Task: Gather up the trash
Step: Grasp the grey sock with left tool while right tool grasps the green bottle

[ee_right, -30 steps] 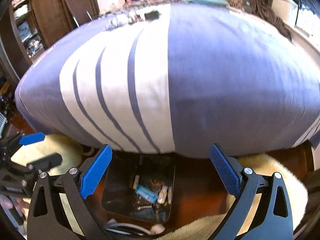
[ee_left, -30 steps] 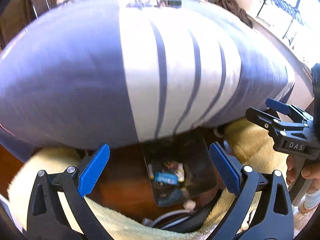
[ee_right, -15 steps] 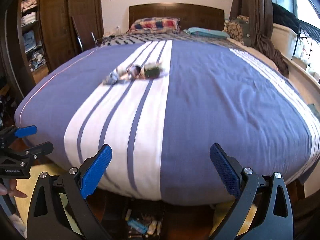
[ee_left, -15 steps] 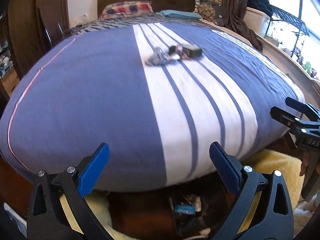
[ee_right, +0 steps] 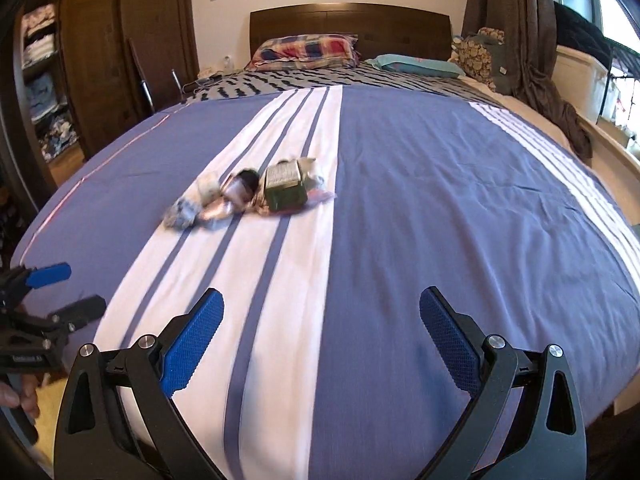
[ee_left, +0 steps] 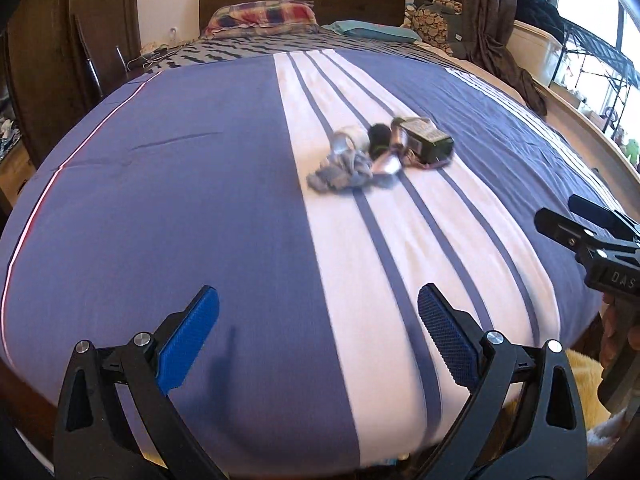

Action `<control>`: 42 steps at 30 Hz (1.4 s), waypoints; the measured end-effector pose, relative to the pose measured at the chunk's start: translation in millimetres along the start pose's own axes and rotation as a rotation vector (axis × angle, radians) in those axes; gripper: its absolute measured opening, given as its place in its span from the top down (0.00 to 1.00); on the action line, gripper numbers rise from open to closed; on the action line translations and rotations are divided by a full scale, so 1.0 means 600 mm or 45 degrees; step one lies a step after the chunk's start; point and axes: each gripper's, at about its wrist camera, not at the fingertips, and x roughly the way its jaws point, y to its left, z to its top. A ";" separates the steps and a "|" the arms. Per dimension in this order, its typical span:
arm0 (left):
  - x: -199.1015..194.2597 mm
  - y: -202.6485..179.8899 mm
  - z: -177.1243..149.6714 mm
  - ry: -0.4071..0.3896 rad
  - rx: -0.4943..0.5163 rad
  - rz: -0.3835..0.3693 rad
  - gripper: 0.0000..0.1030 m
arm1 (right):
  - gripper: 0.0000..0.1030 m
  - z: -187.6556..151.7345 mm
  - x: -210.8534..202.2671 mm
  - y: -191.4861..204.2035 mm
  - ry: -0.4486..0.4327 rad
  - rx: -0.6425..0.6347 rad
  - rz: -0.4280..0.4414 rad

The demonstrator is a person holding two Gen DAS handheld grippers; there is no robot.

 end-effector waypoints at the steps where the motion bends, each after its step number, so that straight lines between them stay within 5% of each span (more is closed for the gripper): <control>1: 0.007 -0.001 0.007 -0.003 0.003 0.001 0.09 | 0.04 0.010 0.014 -0.001 0.006 0.007 0.007; 4: 0.032 -0.001 0.033 -0.008 0.009 0.007 0.11 | 0.05 0.036 0.051 0.004 0.013 0.009 0.025; 9: 0.071 0.003 0.070 -0.002 -0.009 -0.012 0.22 | 0.33 0.068 0.096 0.014 0.023 -0.005 0.073; 14: 0.093 0.009 0.098 -0.013 -0.014 -0.032 0.40 | 0.41 0.085 0.129 0.029 0.031 -0.047 0.079; 24: 0.141 -0.010 0.122 0.024 0.008 -0.083 0.41 | 0.43 0.102 0.174 0.040 0.107 -0.060 0.091; 30: 0.162 -0.024 0.124 0.054 0.033 -0.121 0.69 | 0.56 0.106 0.186 0.038 0.130 -0.053 0.114; 42: 0.071 -0.008 0.121 -0.048 0.015 -0.069 0.73 | 0.58 0.108 0.085 0.042 -0.021 -0.082 0.110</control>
